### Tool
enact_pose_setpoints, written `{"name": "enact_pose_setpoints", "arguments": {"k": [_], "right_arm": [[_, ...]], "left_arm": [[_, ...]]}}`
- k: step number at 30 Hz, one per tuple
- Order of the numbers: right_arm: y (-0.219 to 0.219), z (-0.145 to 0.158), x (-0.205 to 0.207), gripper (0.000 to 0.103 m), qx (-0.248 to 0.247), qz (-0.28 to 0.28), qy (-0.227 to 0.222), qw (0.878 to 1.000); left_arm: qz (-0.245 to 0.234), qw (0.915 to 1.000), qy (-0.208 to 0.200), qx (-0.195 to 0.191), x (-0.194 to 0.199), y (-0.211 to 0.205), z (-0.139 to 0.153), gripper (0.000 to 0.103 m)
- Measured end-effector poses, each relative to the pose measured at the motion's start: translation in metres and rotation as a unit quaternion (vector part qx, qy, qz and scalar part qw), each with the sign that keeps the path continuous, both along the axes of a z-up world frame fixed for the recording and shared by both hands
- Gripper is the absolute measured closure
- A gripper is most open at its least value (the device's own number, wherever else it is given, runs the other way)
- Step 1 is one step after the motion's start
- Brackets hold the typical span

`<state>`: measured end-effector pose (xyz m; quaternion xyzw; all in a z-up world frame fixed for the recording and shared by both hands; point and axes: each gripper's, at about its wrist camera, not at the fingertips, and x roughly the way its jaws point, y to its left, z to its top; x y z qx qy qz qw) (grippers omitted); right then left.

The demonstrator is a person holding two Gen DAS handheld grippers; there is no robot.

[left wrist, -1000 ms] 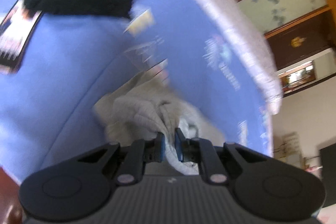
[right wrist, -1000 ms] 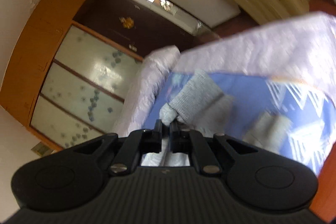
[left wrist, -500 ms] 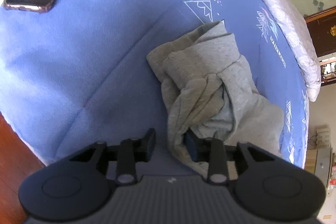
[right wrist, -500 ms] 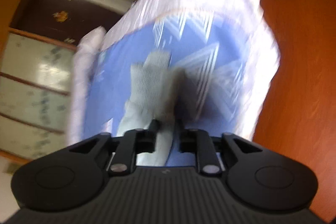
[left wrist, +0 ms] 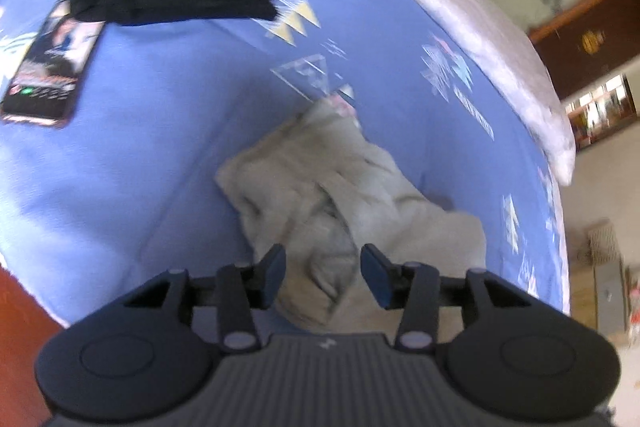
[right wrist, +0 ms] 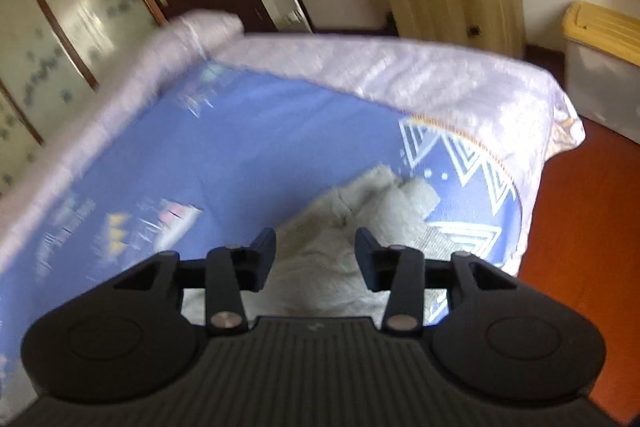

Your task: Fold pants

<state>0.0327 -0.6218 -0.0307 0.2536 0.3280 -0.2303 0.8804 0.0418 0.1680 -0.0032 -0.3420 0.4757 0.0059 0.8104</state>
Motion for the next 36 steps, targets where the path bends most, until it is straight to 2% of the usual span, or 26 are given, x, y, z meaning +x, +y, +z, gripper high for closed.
{"name": "enact_pose_setpoints", "arguments": {"k": [1, 2, 5, 8, 11, 13, 15, 18, 19, 21, 22, 23, 25, 29, 31, 32, 33, 34, 36], "right_arm": [[-0.003, -0.011, 0.005, 0.076, -0.003, -0.003, 0.022, 1.0], [-0.003, -0.019, 0.007, 0.087, -0.023, -0.009, 0.036, 0.999], [-0.004, -0.011, -0.003, 0.094, -0.025, -0.014, 0.013, 1.0], [0.0, 0.012, -0.009, 0.094, -0.033, -0.02, -0.033, 0.999], [-0.004, 0.032, -0.009, 0.094, -0.039, -0.023, -0.069, 0.997], [-0.01, 0.035, 0.002, 0.094, -0.041, -0.027, -0.075, 0.996], [-0.016, 0.021, 0.019, 0.094, -0.044, -0.035, -0.054, 0.997], [-0.023, -0.029, 0.052, 0.093, -0.049, -0.029, 0.042, 0.997], [-0.019, -0.034, 0.05, 0.092, -0.07, -0.028, 0.024, 0.997], [-0.007, -0.031, 0.05, 0.083, -0.096, -0.017, 0.03, 0.995], [-0.005, -0.026, 0.047, 0.069, -0.09, -0.012, 0.021, 0.996], [-0.005, -0.021, 0.04, 0.059, -0.076, -0.012, 0.001, 0.997], [-0.002, -0.01, 0.025, 0.058, -0.07, -0.026, -0.03, 0.997], [0.007, 0.001, 0.001, 0.057, -0.078, -0.025, -0.061, 0.995], [0.004, -0.001, -0.007, 0.057, -0.071, -0.029, -0.054, 0.996], [0.001, -0.003, -0.011, 0.057, -0.065, -0.034, -0.05, 0.996], [-0.002, -0.005, -0.014, 0.057, -0.058, -0.039, -0.046, 0.996], [-0.004, -0.008, -0.017, 0.057, -0.049, -0.046, -0.044, 0.997], [-0.01, -0.016, -0.024, 0.057, -0.028, -0.062, -0.039, 0.997]], "left_arm": [[-0.009, 0.9999, 0.003, 0.003, 0.003, -0.006, -0.001, 0.059], [-0.015, 0.9999, 0.006, 0.003, 0.005, -0.01, -0.002, 0.059], [-0.025, 0.9995, 0.019, -0.002, 0.011, -0.019, -0.008, 0.059], [-0.032, 0.9991, 0.029, -0.003, 0.017, -0.027, -0.012, 0.059], [-0.039, 0.9987, 0.032, -0.005, 0.025, -0.035, -0.013, 0.059], [-0.045, 0.9985, 0.032, -0.006, 0.029, -0.042, -0.014, 0.058], [-0.051, 0.9982, 0.032, -0.006, 0.034, -0.05, -0.016, 0.057], [-0.066, 0.9972, 0.035, -0.006, 0.042, -0.062, -0.017, 0.057], [-0.073, 0.9968, 0.034, -0.004, 0.044, -0.066, -0.016, 0.057], [-0.094, 0.9953, 0.026, 0.001, 0.051, -0.078, -0.011, 0.057], [-0.109, 0.9938, 0.019, 0.003, 0.057, -0.086, -0.008, 0.057], [-0.123, 0.9923, 0.014, 0.006, 0.062, -0.095, -0.005, 0.057], [-0.154, 0.9879, 0.001, 0.019, 0.075, -0.114, 0.001, 0.053], [-0.206, 0.9746, -0.027, 0.083, 0.108, -0.159, 0.005, 0.048], [-0.235, 0.9622, -0.054, 0.126, 0.123, -0.178, 0.006, 0.037], [-0.256, 0.952, -0.072, 0.151, 0.13, -0.19, 0.007, 0.031], [-0.279, 0.9407, -0.086, 0.172, 0.135, -0.201, 0.006, 0.017], [-0.309, 0.9255, -0.103, 0.193, 0.14, -0.213, 0.004, 0.011], [-0.35, 0.9003, -0.113, 0.232, 0.146, -0.234, -0.004, 0.011]]}}
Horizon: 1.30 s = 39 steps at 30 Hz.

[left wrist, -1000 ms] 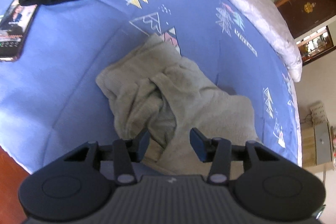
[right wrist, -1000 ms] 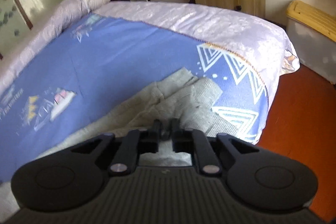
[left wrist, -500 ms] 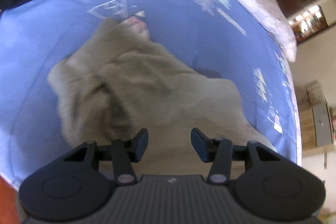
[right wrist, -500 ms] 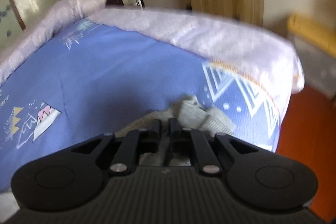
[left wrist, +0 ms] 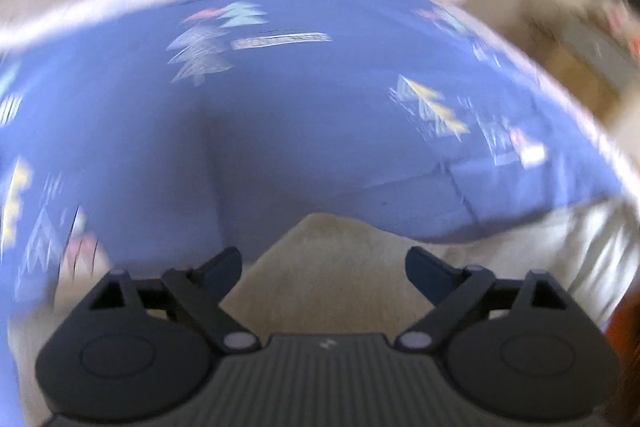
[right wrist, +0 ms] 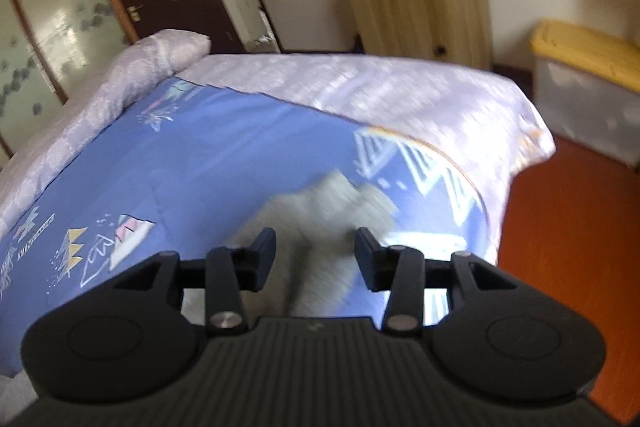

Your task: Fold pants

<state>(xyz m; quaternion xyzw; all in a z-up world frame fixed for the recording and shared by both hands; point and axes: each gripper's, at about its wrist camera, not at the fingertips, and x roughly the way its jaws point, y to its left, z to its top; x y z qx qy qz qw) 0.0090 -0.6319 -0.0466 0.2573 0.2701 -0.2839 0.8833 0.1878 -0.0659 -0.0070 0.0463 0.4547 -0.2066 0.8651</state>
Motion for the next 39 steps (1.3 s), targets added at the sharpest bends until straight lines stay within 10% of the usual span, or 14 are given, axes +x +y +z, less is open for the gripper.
{"name": "enact_pose_setpoints", "arguments": {"k": [2, 4, 7, 11, 14, 19, 31, 39], "right_arm": [[-0.001, -0.008, -0.006, 0.057, 0.018, -0.011, 0.002, 1.0], [0.001, -0.013, -0.007, 0.057, 0.023, -0.012, 0.006, 1.0], [0.009, -0.021, -0.003, 0.057, 0.02, -0.006, 0.017, 1.0], [0.012, -0.024, -0.003, 0.055, 0.018, -0.007, 0.018, 1.0], [0.008, -0.027, -0.003, 0.054, 0.034, -0.01, 0.014, 0.999], [0.008, -0.024, -0.01, 0.053, 0.043, -0.014, 0.004, 0.999], [-0.002, -0.011, -0.038, 0.052, 0.126, -0.024, -0.119, 0.985], [0.088, 0.006, 0.01, 0.054, 0.024, 0.163, -0.075, 0.984]], "left_arm": [[-0.023, 0.9991, 0.007, 0.035, 0.007, -0.017, -0.013, 0.016], [-0.014, 0.9967, 0.027, 0.076, 0.018, -0.029, -0.033, 0.073], [0.045, 0.996, 0.049, 0.059, 0.031, -0.024, -0.044, 0.095], [0.153, 0.9878, -0.023, 0.019, 0.033, 0.008, -0.026, 0.098], [0.171, 0.9845, 0.029, 0.023, 0.045, 0.012, -0.046, 0.097], [0.168, 0.9818, -0.009, 0.087, 0.028, -0.001, -0.044, 0.059], [0.174, 0.9804, -0.021, -0.089, -0.061, 0.07, 0.008, 0.051], [0.178, 0.9827, 0.04, -0.029, -0.091, 0.06, -0.04, 0.05]]}}
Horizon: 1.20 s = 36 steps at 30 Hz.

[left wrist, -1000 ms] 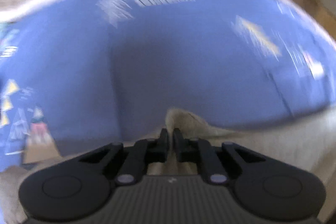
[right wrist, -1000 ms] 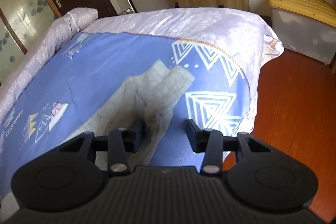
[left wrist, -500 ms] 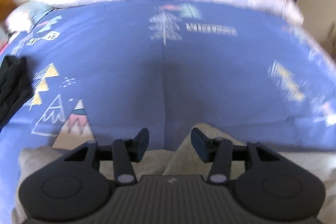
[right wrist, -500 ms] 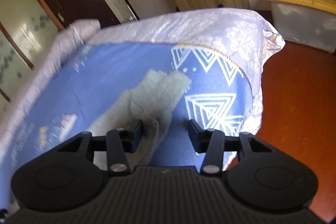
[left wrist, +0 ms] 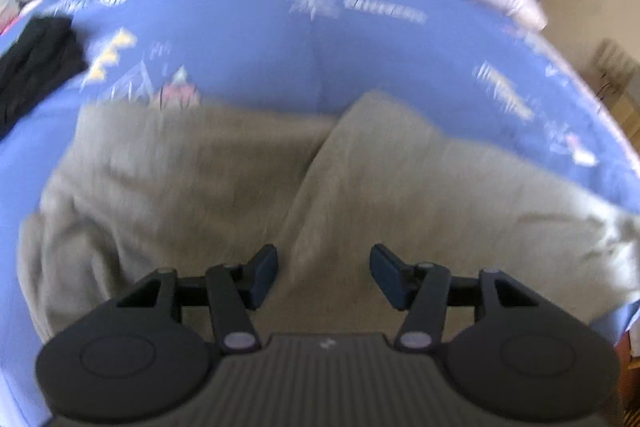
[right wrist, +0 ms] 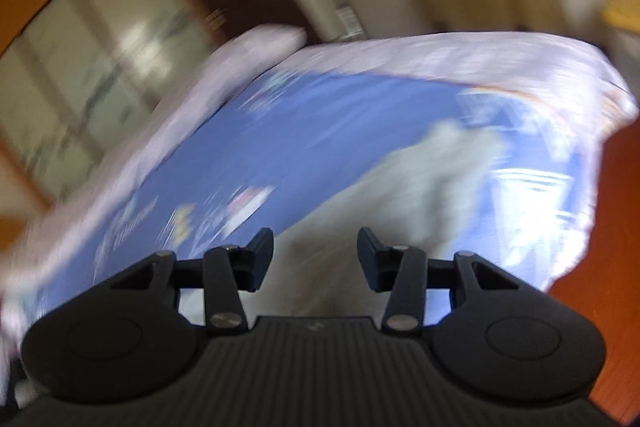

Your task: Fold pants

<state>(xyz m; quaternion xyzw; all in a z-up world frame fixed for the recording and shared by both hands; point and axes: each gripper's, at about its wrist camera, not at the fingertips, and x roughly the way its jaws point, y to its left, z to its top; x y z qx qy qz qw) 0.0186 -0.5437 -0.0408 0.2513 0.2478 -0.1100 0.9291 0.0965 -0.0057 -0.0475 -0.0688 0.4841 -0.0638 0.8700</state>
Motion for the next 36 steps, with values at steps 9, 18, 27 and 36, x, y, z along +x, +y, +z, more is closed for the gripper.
{"name": "enact_pose_setpoints", "arguments": {"k": [9, 18, 27, 36], "right_arm": [[0.022, -0.028, 0.021, 0.055, -0.031, 0.0, 0.089, 0.996], [0.018, -0.034, 0.017, 0.055, -0.023, -0.002, 0.08, 0.997], [0.033, -0.039, 0.014, 0.054, -0.07, 0.001, 0.076, 0.995], [0.043, -0.041, 0.014, 0.045, -0.09, 0.004, 0.071, 0.993]], "left_arm": [[-0.009, 0.9953, -0.002, 0.097, -0.005, -0.029, -0.009, 0.047], [-0.012, 0.9938, -0.027, 0.107, -0.016, -0.029, -0.016, 0.044], [-0.011, 0.9929, -0.041, 0.111, -0.021, -0.031, -0.018, 0.041], [-0.009, 0.9918, -0.047, 0.119, -0.024, -0.032, -0.019, 0.039]]}}
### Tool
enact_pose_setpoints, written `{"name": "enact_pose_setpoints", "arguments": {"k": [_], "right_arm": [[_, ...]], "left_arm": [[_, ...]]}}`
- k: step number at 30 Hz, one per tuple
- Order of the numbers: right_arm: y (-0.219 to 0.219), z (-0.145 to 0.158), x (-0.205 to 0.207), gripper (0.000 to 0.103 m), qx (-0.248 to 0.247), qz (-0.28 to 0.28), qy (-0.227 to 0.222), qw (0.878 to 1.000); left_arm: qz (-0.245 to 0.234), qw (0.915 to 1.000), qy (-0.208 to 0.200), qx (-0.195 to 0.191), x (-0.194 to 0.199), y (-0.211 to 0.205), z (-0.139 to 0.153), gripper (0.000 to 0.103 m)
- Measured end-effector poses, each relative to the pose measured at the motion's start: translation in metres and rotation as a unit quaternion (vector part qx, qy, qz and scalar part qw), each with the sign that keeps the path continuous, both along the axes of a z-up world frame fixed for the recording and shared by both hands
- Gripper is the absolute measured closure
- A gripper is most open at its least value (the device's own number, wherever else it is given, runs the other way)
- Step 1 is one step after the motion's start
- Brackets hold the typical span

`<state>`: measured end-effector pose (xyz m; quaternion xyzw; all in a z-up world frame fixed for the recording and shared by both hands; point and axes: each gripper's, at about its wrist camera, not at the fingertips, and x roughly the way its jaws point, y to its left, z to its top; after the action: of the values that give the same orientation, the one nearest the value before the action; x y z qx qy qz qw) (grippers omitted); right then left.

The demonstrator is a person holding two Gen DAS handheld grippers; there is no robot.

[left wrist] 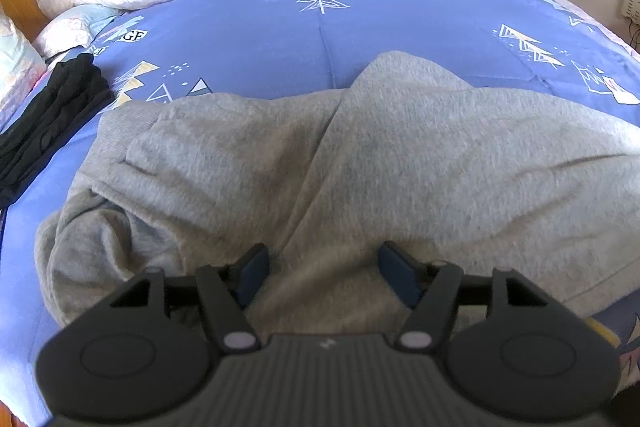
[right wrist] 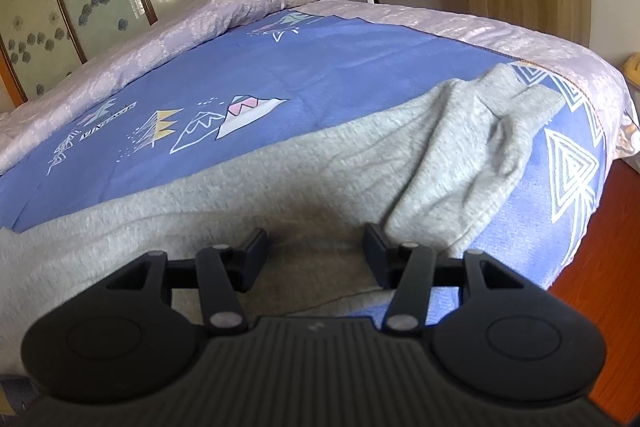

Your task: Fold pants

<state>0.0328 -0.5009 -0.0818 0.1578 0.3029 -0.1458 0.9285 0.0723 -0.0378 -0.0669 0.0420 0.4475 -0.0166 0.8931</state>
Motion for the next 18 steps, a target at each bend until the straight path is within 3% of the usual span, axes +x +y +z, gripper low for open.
{"name": "enact_pose_setpoints", "arguments": {"k": [6, 12, 16, 18], "right_arm": [[0.004, 0.0, -0.001, 0.044, 0.003, -0.004, -0.004, 1.0], [0.0, 0.002, -0.004, 0.044, 0.024, -0.006, -0.009, 1.0], [-0.011, 0.013, -0.004, 0.045, 0.063, -0.01, -0.001, 0.998], [-0.024, 0.025, -0.014, 0.045, 0.093, -0.022, -0.031, 0.995]], "left_arm": [[0.002, 1.0, -0.001, 0.003, 0.0, -0.002, 0.0, 0.036], [0.008, 0.9999, -0.007, 0.005, -0.002, 0.0, -0.001, 0.027], [0.007, 1.0, -0.004, 0.004, -0.001, 0.002, -0.001, 0.026], [0.007, 1.0, -0.003, 0.005, 0.0, 0.002, -0.001, 0.025]]}}
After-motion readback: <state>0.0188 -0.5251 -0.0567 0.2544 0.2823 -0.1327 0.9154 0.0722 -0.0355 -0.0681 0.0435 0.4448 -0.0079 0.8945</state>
